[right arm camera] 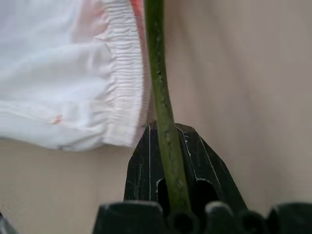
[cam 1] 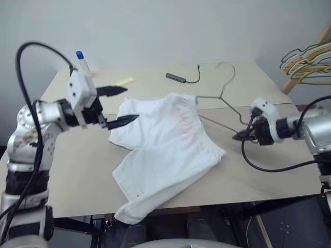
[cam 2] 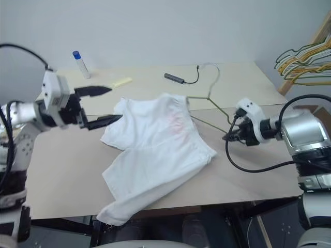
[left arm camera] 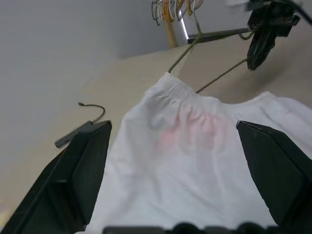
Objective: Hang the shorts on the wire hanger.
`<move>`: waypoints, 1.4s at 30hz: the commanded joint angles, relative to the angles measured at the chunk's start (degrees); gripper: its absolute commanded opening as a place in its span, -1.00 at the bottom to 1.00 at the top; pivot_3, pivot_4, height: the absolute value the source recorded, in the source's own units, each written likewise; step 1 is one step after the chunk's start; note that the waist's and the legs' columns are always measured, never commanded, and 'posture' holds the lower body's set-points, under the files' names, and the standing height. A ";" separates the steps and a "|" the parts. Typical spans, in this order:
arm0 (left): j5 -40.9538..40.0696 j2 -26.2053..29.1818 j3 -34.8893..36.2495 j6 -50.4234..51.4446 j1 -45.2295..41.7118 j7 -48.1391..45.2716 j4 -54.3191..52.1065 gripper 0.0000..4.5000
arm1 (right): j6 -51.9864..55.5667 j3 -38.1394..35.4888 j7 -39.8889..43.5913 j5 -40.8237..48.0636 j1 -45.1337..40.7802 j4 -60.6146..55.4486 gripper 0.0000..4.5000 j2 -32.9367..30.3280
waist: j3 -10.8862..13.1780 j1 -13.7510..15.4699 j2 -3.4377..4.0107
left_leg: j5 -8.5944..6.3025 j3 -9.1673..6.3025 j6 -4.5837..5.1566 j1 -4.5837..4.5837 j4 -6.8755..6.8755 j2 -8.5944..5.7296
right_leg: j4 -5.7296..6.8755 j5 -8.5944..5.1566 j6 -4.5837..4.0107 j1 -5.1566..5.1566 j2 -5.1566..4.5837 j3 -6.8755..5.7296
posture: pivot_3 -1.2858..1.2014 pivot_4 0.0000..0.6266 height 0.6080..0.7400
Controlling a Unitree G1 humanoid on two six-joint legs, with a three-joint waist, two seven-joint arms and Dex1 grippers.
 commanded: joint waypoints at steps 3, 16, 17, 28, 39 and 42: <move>5.26 -1.86 -6.47 -10.34 -11.93 -9.11 11.83 0.98 | 1.56 0.74 -2.18 0.70 -4.38 -15.15 -1.00 0.55 | 0.00 -1.21 -0.01 | -0.01 -0.02 0.00 -0.13 0.00 -0.01 | -0.07 0.00 0.00 -0.06 -0.01 -0.03 | -0.12 -1.00 1.00; 21.54 -5.80 -21.29 -33.82 -28.34 -27.86 42.50 0.44 | 2.74 4.68 -0.76 1.85 -8.74 -18.34 -1.00 0.93 | 0.00 -5.97 -0.01 | -0.01 -0.09 0.02 -0.16 0.00 -0.02 | -0.05 -0.01 0.02 -0.06 -0.05 -0.07 | -0.15 -1.00 1.00; 21.76 -6.21 -21.11 -34.41 -28.71 -27.96 43.57 0.27 | 3.01 4.57 -0.75 2.07 -8.80 -18.44 -1.00 0.92 | 0.00 -6.27 -0.01 | -0.03 -0.09 0.05 -0.18 0.01 -0.01 | -0.06 -0.01 0.02 -0.08 -0.05 -0.07 | -0.15 -1.00 1.00; 20.48 -7.04 -18.78 -33.37 -26.88 -29.04 43.95 -0.98 | 2.26 2.47 -1.58 4.71 -7.76 -19.36 -1.00 1.19 | 0.00 -7.81 0.00 | -0.04 -0.16 0.07 -0.17 0.00 0.10 | 0.04 -0.03 0.06 -0.10 -0.07 -0.06 | -0.15 -1.00 1.00; 17.81 -5.20 -13.83 -24.65 -21.63 -26.48 37.00 -1.00 | 0.02 -10.35 -8.13 4.59 1.55 -13.53 0.31 -1.33 | 0.00 -7.08 0.00 | -0.04 -0.17 0.07 -0.19 0.02 0.08 | 0.05 -0.03 0.05 -0.09 -0.13 -0.07 | -0.13 -1.00 1.00; 17.04 -3.90 -12.47 -22.01 -19.13 -25.14 34.02 -1.00 | -0.05 -18.67 -10.84 5.26 9.08 -11.25 0.85 -1.78 | 0.00 -6.79 -0.01 | -0.04 -0.18 0.07 -0.19 0.00 0.07 | 0.07 -0.03 0.05 -0.09 -0.14 -0.06 | -0.13 -1.00 1.00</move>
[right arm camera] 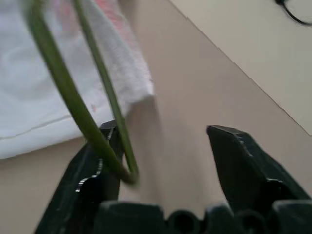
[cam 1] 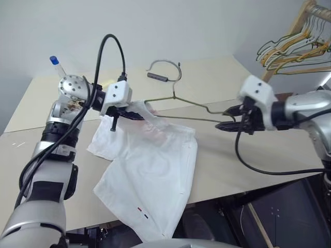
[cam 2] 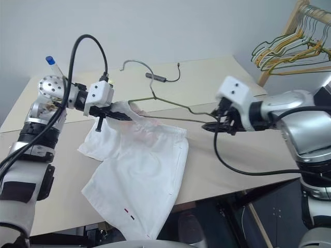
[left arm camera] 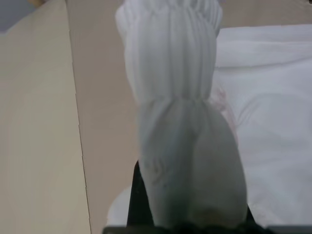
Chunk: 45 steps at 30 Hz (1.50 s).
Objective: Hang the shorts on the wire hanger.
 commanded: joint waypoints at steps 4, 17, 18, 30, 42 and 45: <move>-2.12 1.91 3.94 4.86 2.59 4.26 -5.99 -1.00 | 0.86 -15.21 -8.03 2.21 11.95 -0.62 0.97 4.68 | -0.02 0.49 -0.03 | 0.00 0.01 0.00 0.06 0.00 0.02 | 0.04 0.00 0.00 0.05 0.02 0.02 | -0.12 -1.00 1.00; -3.53 1.94 4.79 9.93 5.28 7.72 -11.16 -1.00 | 2.09 -3.82 -22.73 5.32 10.52 5.22 0.97 35.63 | -0.09 -0.03 0.04 | 0.01 0.01 0.00 0.16 0.01 0.00 | 0.27 0.01 -0.01 0.03 0.09 0.15 | -0.10 -1.00 1.00; -3.50 2.01 4.79 10.08 5.30 7.72 -11.33 -1.00 | 1.99 -3.43 -23.54 5.11 9.56 6.99 0.97 36.53 | -0.10 -0.02 0.04 | 0.01 0.01 0.00 0.17 0.01 -0.01 | 0.28 0.01 -0.02 0.03 0.08 0.15 | -0.10 -1.00 1.00; -2.96 2.16 4.37 9.95 6.19 8.58 -11.79 -1.00 | 3.37 -3.22 -17.75 12.46 7.87 4.11 -0.65 35.59 | -0.09 0.67 0.04 | 0.01 -0.08 -0.01 0.19 0.01 -0.08 | 0.29 0.01 -0.02 0.04 0.13 0.08 | -0.10 -1.00 1.00; -4.15 4.00 4.78 10.54 7.38 5.70 -11.12 -1.00 | 3.25 -5.31 -18.70 12.16 8.26 4.94 -0.99 30.05 | -0.09 0.47 0.04 | 0.01 -0.08 -0.01 0.16 0.01 -0.07 | 0.28 0.01 -0.02 0.03 0.12 0.08 | -0.12 -1.00 1.00; -4.14 5.87 5.41 10.09 9.04 5.02 -11.12 -1.00 | 3.32 -6.98 -18.78 12.26 9.00 5.83 -0.99 27.40 | -0.09 0.14 0.04 | 0.01 -0.07 -0.01 0.18 0.00 -0.06 | 0.28 0.01 -0.02 0.03 0.11 0.09 | -0.12 -1.00 1.00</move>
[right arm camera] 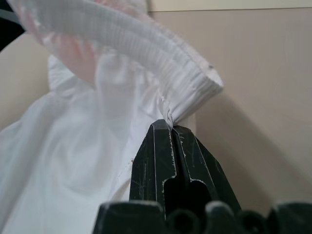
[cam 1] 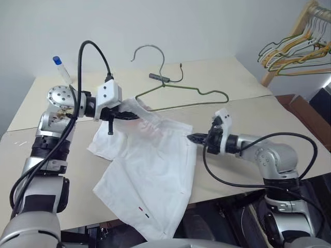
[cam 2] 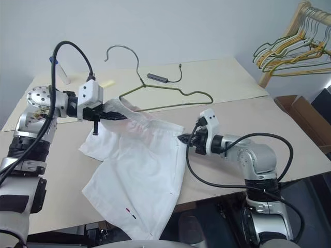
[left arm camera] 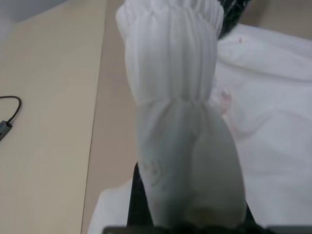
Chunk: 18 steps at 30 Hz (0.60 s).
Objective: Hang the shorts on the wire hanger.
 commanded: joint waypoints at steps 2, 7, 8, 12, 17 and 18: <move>-1.65 1.79 2.65 0.51 0.59 0.39 -0.60 -1.00 | -1.23 -2.41 0.34 0.26 1.43 -1.05 -0.99 -2.89 | 0.00 -0.23 0.00 | 0.00 -0.01 0.00 -0.01 0.00 0.01 | 0.00 0.00 0.00 0.00 0.01 -0.02 | -0.12 -1.00 1.00; -2.60 0.89 2.49 1.21 0.35 1.42 -1.42 -1.00 | -2.50 -0.30 -0.16 0.71 2.79 -2.74 -0.69 -0.82 | 0.00 -0.66 0.00 | 0.00 -0.01 0.00 -0.01 0.01 0.08 | 0.00 0.00 0.00 0.03 0.02 -0.01 | -0.12 -1.00 1.00; -2.77 0.69 2.36 1.42 0.30 1.47 -1.73 -1.00 | -2.33 0.46 0.05 0.90 2.74 -2.80 -0.54 -0.48 | 0.00 -0.71 0.00 | 0.00 0.01 0.00 -0.01 0.01 0.06 | 0.00 0.00 0.00 0.03 0.01 0.01 | -0.12 -1.00 1.00; -2.84 0.37 1.95 1.43 -0.14 1.31 -1.91 -1.00 | -2.77 2.98 1.23 0.94 2.83 -2.08 0.07 0.81 | 0.00 -0.66 0.00 | 0.00 -0.01 0.00 0.00 0.00 0.07 | 0.00 0.00 0.00 0.02 0.02 -0.01 | -0.12 -1.00 1.00; -2.73 0.56 1.87 1.36 -0.89 0.69 -1.68 -1.00 | -4.82 4.41 1.61 -0.90 -0.08 4.89 0.80 2.78 | 0.00 -0.65 0.00 | 0.00 -0.01 0.00 0.00 0.02 0.04 | 0.00 0.00 0.00 0.03 0.01 0.00 | -0.11 -1.00 1.00; -2.70 0.64 1.85 1.30 -0.95 0.55 -1.61 -1.00 | -5.43 4.34 2.04 -0.94 -1.10 6.75 0.80 3.26 | 0.00 -0.65 0.00 | 0.00 -0.01 0.00 0.00 0.02 0.03 | 0.00 0.00 0.00 0.03 0.01 0.00 | -0.11 -1.00 1.00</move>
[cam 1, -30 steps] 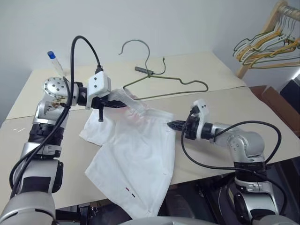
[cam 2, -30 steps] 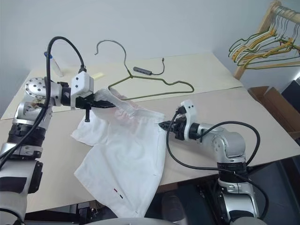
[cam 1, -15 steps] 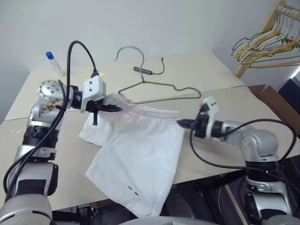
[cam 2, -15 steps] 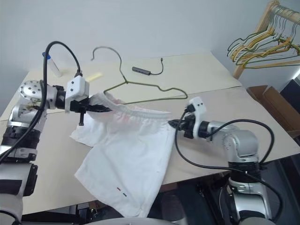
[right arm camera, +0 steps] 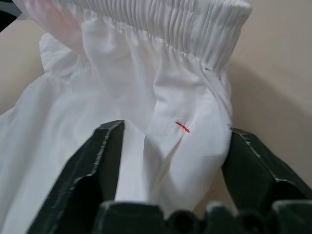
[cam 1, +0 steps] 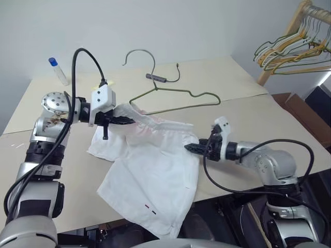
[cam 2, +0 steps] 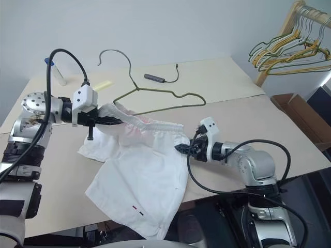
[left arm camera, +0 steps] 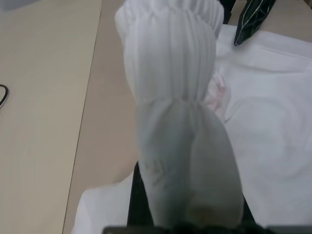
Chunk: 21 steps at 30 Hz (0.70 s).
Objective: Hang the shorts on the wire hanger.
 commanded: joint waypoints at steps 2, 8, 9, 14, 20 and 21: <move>-1.09 0.67 1.36 -0.11 -2.18 -0.62 -1.26 -1.00 | -3.82 -0.42 1.98 -0.43 -4.64 5.48 0.80 1.35 | 0.00 -0.01 0.00 | 0.00 0.00 0.00 0.01 -0.01 -0.02 | 0.01 0.00 0.00 -0.01 0.00 0.00 | -0.11 -1.00 1.00; -0.89 0.80 1.29 -0.06 -2.54 -0.96 -1.25 -1.00 | -7.78 3.09 4.01 -3.50 -9.48 12.04 0.73 3.83 | 0.00 -0.16 0.00 | 0.00 0.00 0.00 0.02 -0.02 -0.02 | 0.02 0.00 0.00 -0.02 0.01 0.00 | -0.10 -1.00 1.00; -0.90 0.83 1.32 0.07 -2.59 -0.98 -1.40 -1.00 | -8.00 3.08 4.70 -3.34 -9.80 12.03 0.64 3.93 | 0.00 -0.12 0.00 | 0.00 -0.01 0.00 0.02 -0.02 -0.01 | 0.03 0.00 0.00 -0.02 0.01 -0.01 | -0.10 -1.00 1.00; -0.99 1.53 1.73 0.20 -1.69 -0.89 -2.13 -1.00 | -8.24 2.19 6.55 -2.86 -8.06 9.07 -0.02 2.84 | 0.00 0.16 0.00 | 0.00 -0.03 0.00 -0.03 0.00 -0.03 | 0.01 0.00 0.00 -0.02 -0.05 -0.01 | -0.09 -1.00 1.00; -0.89 2.35 1.52 0.85 0.46 -0.81 -2.90 -1.00 | -7.36 -0.79 6.28 -1.29 -5.79 4.24 -0.92 1.49 | 0.00 0.13 0.00 | 0.00 -0.04 0.00 -0.01 0.00 -0.02 | 0.03 0.00 0.00 -0.02 -0.05 -0.01 | -0.10 -1.00 1.00; -0.75 2.67 1.42 0.78 1.00 -1.15 -2.89 -1.00 | -6.84 -1.96 6.22 -0.65 -5.57 3.55 -0.98 1.09 | 0.00 0.02 0.00 | 0.00 -0.04 0.00 0.00 -0.01 -0.02 | 0.03 0.00 0.00 -0.02 -0.04 -0.01 | -0.10 -1.00 1.00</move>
